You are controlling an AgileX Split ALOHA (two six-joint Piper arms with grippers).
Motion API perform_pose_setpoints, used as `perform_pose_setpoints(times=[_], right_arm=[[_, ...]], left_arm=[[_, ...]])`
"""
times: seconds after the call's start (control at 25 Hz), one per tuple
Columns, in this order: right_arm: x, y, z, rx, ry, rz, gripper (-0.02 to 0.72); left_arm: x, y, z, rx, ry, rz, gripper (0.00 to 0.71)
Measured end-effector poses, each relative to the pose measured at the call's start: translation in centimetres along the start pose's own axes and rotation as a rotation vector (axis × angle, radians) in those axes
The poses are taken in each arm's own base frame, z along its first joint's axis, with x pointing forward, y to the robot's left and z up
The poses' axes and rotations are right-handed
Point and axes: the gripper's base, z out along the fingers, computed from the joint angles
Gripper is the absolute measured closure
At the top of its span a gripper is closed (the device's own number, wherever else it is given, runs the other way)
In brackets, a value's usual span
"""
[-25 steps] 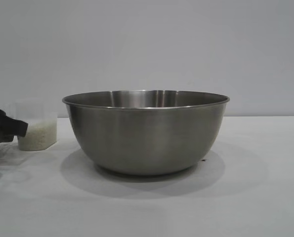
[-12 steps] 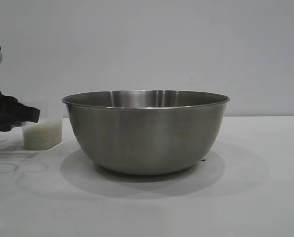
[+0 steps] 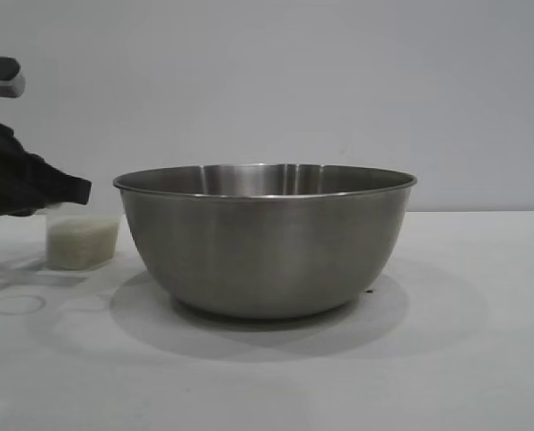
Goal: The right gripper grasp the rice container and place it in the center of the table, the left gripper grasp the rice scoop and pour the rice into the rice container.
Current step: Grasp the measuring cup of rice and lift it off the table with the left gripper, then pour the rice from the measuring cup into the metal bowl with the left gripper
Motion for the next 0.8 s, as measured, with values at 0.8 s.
perform_pose_setpoints(times=[0.8], right_arm=[[0.0, 0.0, 0.0, 0.0, 0.0, 0.0, 0.381]], left_arm=[[-10.3, -5.1, -2.1, 0.157, -0.536, 1.177, 0.71]])
